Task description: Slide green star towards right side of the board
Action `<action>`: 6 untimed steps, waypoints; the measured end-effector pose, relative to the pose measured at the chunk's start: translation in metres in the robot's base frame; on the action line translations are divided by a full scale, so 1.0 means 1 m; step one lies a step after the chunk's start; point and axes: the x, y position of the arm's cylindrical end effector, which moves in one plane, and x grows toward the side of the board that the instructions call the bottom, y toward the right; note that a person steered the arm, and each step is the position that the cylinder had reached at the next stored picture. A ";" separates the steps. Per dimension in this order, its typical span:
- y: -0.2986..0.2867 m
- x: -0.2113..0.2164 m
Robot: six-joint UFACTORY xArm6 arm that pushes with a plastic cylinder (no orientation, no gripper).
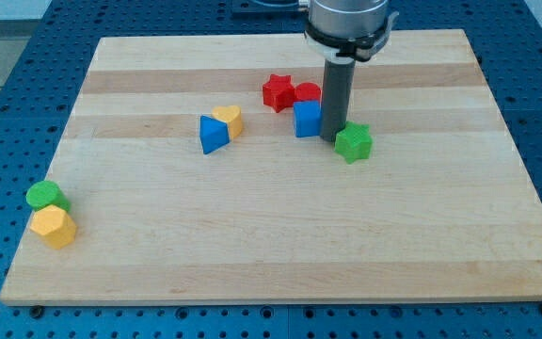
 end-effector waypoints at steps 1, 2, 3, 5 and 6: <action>0.015 -0.009; 0.032 -0.014; 0.044 -0.016; 0.040 -0.017; 0.040 -0.017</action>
